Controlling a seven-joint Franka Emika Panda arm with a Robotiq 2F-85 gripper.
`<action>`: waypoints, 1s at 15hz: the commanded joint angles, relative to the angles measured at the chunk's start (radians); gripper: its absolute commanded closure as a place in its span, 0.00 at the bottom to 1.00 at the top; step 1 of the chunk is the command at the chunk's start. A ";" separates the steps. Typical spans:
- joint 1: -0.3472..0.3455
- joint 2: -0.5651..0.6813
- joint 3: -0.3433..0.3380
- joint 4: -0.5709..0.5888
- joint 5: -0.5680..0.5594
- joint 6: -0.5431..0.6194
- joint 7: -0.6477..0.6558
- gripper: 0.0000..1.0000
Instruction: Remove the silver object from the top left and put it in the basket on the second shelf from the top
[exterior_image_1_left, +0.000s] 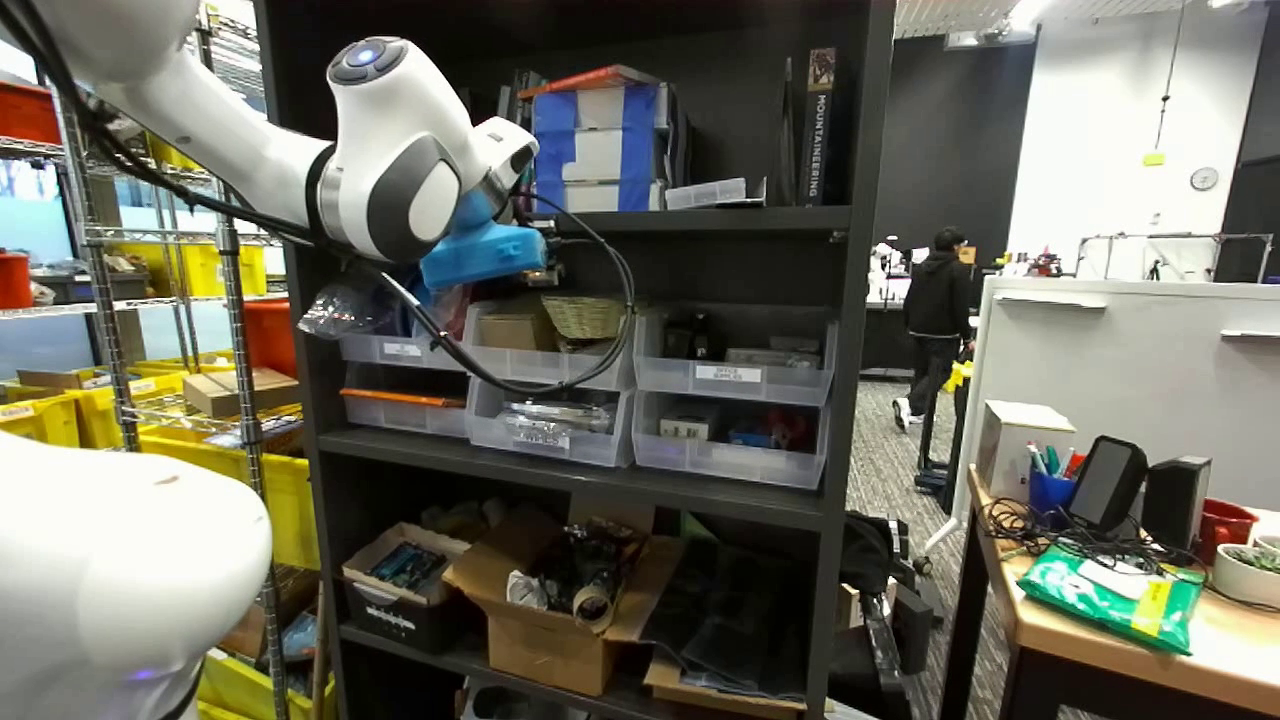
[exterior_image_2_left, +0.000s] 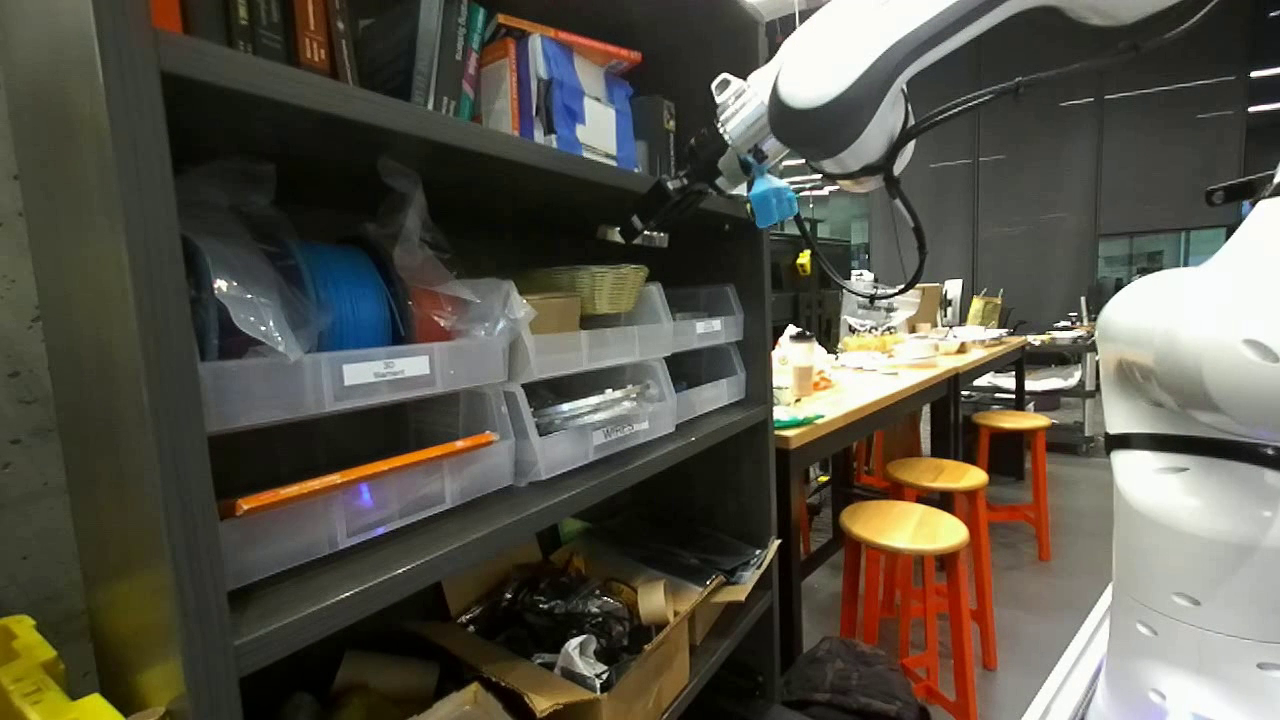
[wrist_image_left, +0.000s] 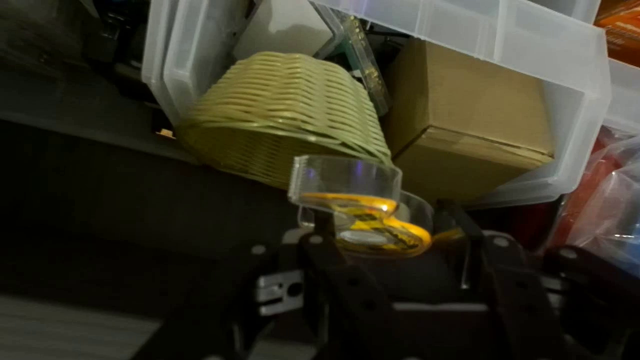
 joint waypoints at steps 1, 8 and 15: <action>0.028 0.053 -0.051 0.035 -0.039 0.045 0.009 0.73; 0.106 0.128 -0.126 0.080 -0.043 0.091 -0.027 0.73; 0.198 0.219 -0.192 0.147 -0.044 0.110 -0.049 0.73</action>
